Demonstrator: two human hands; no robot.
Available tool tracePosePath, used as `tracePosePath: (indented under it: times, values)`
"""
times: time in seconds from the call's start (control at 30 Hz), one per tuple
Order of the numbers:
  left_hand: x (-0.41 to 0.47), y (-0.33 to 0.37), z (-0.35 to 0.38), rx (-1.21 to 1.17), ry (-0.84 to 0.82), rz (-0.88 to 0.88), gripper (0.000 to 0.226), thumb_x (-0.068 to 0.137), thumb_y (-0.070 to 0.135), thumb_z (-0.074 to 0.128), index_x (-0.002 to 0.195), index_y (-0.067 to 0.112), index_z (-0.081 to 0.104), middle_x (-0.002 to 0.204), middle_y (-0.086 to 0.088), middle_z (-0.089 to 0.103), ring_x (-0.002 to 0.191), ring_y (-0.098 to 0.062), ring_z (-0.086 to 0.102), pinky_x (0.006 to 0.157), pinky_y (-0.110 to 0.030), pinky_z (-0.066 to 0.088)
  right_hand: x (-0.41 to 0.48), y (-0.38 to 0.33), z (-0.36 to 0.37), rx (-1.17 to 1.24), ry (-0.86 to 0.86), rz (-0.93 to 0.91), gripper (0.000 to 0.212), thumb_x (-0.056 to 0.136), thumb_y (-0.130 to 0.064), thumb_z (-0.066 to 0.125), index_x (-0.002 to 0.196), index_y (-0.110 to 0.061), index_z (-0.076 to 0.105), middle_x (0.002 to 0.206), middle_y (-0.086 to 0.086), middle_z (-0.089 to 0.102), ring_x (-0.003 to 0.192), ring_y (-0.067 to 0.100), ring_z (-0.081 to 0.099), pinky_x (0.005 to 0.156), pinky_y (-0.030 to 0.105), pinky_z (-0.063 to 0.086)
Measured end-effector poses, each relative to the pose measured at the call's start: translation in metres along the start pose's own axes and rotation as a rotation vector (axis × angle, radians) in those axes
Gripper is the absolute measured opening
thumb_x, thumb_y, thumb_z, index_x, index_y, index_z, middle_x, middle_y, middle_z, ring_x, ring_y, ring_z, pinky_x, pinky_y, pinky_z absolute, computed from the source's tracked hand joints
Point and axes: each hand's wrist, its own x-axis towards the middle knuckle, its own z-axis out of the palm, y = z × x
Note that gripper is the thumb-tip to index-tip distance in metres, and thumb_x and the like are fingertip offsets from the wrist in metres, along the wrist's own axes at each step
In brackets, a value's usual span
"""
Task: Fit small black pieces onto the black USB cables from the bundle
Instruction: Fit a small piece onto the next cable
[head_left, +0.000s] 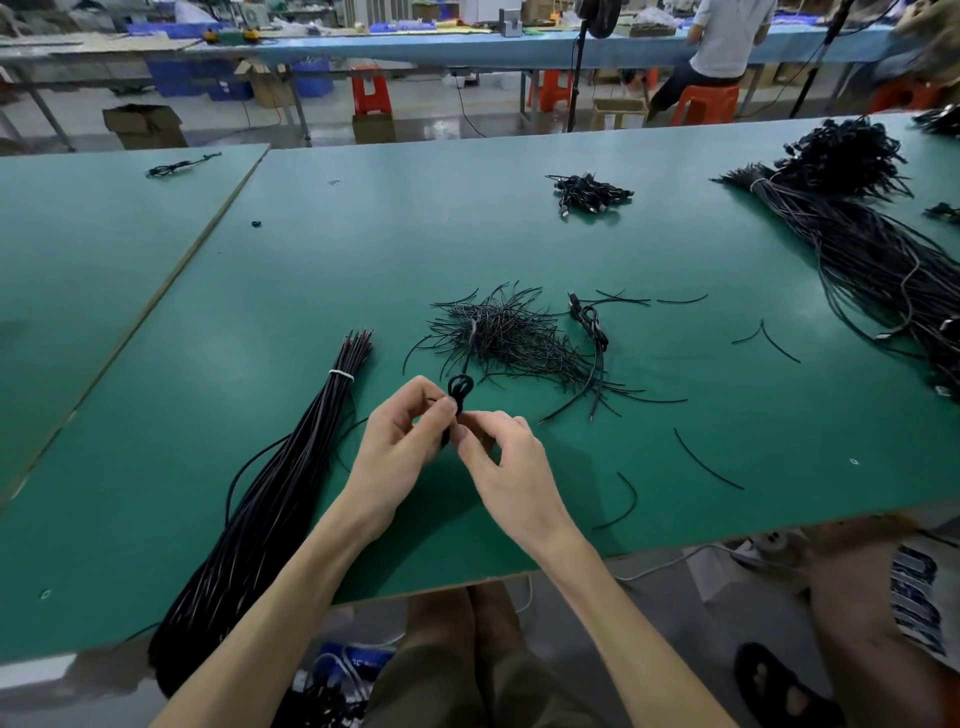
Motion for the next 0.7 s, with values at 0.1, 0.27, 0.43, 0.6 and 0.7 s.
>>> tracePosePath:
  times: [0.1,0.27,0.43,0.6,0.7]
  values:
    - [-0.002,0.000,0.000,0.003,-0.053,0.028,0.022,0.102,0.021,0.056,0.086,0.007,0.057,0.061,0.009,0.047,0.052,-0.014,0.029,0.049,-0.026,0.024,0.002,0.001,-0.003,0.205,0.009,0.062,0.026,0.106,-0.014,0.052,0.116,-0.019,0.075,0.107,-0.011,0.073,0.110,0.008,0.060,0.096,0.023,0.046]
    - [-0.005,0.003,0.003,-0.050,-0.207,0.002,0.026,0.101,0.019,0.057,0.092,-0.005,0.054,0.061,0.010,0.045,0.050,-0.014,0.026,0.045,-0.020,0.022,0.003,0.000,-0.009,0.565,0.113,0.215,0.033,0.105,-0.008,0.046,0.111,-0.015,0.078,0.105,-0.002,0.079,0.097,0.010,0.068,0.088,0.028,0.050]
    - [-0.005,0.005,0.004,-0.065,-0.261,-0.017,0.020,0.099,0.014,0.055,0.086,-0.001,0.055,0.058,0.009,0.040,0.047,-0.015,0.024,0.044,-0.022,0.020,0.002,-0.001,-0.011,0.729,0.149,0.201,0.038,0.104,-0.041,0.055,0.107,-0.013,0.080,0.109,0.009,0.078,0.111,0.024,0.070,0.109,0.045,0.048]
    - [-0.004,0.000,0.002,-0.090,-0.259,-0.115,0.017,0.090,0.011,0.056,0.074,0.015,0.054,0.058,-0.001,0.030,0.048,-0.012,0.020,0.043,-0.017,0.020,0.000,-0.005,-0.012,0.720,0.129,0.080,0.023,0.094,-0.036,0.069,0.107,-0.020,0.080,0.108,0.001,0.078,0.103,0.012,0.070,0.090,0.024,0.053]
    - [-0.003,-0.003,0.003,-0.077,-0.224,-0.114,0.014,0.085,0.020,0.061,0.072,0.022,0.056,0.056,0.007,0.035,0.046,-0.010,0.023,0.043,-0.017,0.022,-0.001,-0.007,-0.012,0.675,0.094,0.057,0.025,0.087,-0.021,0.077,0.112,-0.024,0.079,0.106,-0.002,0.077,0.092,0.006,0.069,0.083,0.018,0.054]
